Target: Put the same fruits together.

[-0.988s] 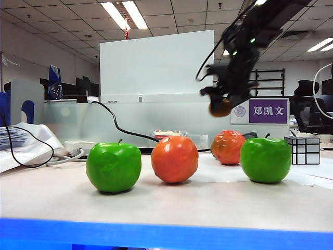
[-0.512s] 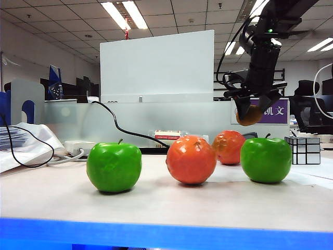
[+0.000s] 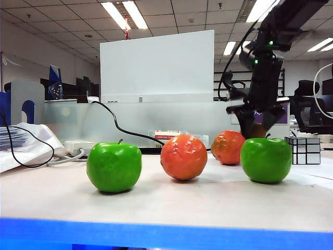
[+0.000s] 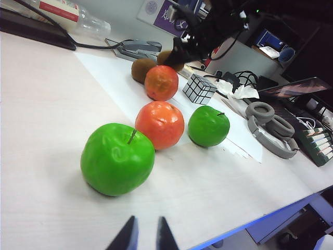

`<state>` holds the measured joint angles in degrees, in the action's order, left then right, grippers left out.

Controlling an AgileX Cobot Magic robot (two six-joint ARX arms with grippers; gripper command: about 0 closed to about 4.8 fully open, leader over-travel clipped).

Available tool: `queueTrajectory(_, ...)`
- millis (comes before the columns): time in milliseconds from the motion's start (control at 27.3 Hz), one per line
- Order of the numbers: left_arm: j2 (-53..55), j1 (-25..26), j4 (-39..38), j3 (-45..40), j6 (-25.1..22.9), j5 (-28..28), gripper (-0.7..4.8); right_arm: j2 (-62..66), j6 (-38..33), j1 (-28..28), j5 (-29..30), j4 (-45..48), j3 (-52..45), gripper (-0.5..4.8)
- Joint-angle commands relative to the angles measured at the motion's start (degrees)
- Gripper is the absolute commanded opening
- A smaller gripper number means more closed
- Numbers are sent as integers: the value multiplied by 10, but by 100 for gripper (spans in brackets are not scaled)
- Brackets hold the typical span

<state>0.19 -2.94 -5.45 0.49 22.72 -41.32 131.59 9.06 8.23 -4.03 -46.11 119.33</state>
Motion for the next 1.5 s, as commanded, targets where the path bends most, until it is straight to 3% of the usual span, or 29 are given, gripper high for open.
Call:
queueTrajectory(37,-1,1,3,1,-2,1,62,-4,-1,1,19,17,-16,-8)
queueTrajectory(805,-1,1,3,1,-2,-1,62,-1,0,1,27,35,-51,-6)
queueTrajectory(878,-1,1,3,1,-2,-3,62,-1,-3,1,26,40,-58,43)
queueTrajectory(988,-1,1,3,1,-1,-8,62,-1,-3,1,26,40,-63,187)
queueTrajectory(1171,-1,1,3,1,0,-10,62,-2,-3,1,27,40,-62,216)
queueTrajectory(1318,-1,1,3,1,2,-14,62,-8,-3,1,28,42,-62,383)
queueTrajectory(1427,-1,1,3,1,2,-14,62,-17,-3,1,27,51,-61,392)
queueTrajectory(1501,-1,1,3,1,2,-14,62,-25,-3,1,27,58,-61,437)
